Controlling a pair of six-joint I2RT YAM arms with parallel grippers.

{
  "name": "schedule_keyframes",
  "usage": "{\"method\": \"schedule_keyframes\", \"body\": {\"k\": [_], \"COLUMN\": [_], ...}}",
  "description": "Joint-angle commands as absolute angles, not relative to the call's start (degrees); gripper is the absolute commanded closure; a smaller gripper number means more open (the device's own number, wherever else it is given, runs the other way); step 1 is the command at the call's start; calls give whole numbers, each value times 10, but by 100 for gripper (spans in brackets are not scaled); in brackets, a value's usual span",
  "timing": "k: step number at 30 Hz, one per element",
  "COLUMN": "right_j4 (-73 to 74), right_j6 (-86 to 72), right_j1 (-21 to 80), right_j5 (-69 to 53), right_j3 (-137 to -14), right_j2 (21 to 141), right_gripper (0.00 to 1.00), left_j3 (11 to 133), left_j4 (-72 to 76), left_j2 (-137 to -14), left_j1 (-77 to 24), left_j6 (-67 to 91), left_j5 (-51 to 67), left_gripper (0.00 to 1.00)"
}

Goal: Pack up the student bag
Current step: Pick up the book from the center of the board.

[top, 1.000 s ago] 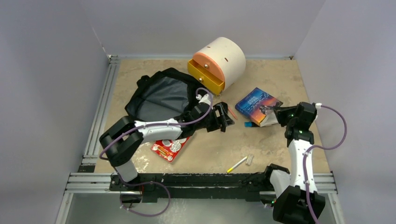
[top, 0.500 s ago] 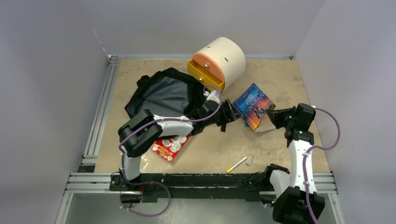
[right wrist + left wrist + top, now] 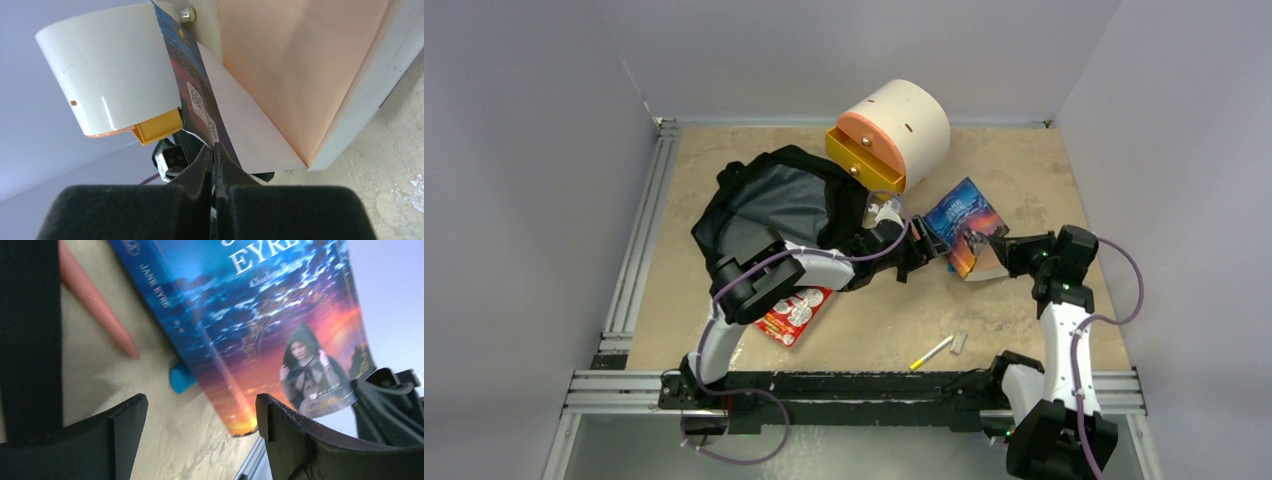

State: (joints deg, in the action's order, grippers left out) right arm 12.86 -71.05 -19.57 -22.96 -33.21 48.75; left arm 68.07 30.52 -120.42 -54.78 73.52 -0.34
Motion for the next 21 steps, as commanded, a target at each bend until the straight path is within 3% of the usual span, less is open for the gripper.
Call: {"method": "schedule_keyframes", "body": {"k": [1, 7, 12, 15, 21], "right_j4": [100, 102, 102, 113, 142], "right_j6": [-740, -725, -675, -637, -594], "right_j1": [-195, -196, -195, -195, -195], "right_j5": [-264, -218, -129, -81, -56], "right_j3": [-310, -284, -288, -304, -342], "right_j2": [465, 443, 435, 444, 447], "right_gripper": [100, 97, 75, 50, 40], "left_j3": [731, 754, 733, 731, 752], "left_j4": [361, 361, 348, 348, 354], "left_j2": [-1232, -1254, -1245, -1252, -1276], "left_j1": [-550, -551, -551, -551, -551], "left_j6": [764, 764, 762, 763, 765], "left_j5": [-7, -6, -21, -22, -13], "left_gripper": [21, 20, 20, 19, 19]}}
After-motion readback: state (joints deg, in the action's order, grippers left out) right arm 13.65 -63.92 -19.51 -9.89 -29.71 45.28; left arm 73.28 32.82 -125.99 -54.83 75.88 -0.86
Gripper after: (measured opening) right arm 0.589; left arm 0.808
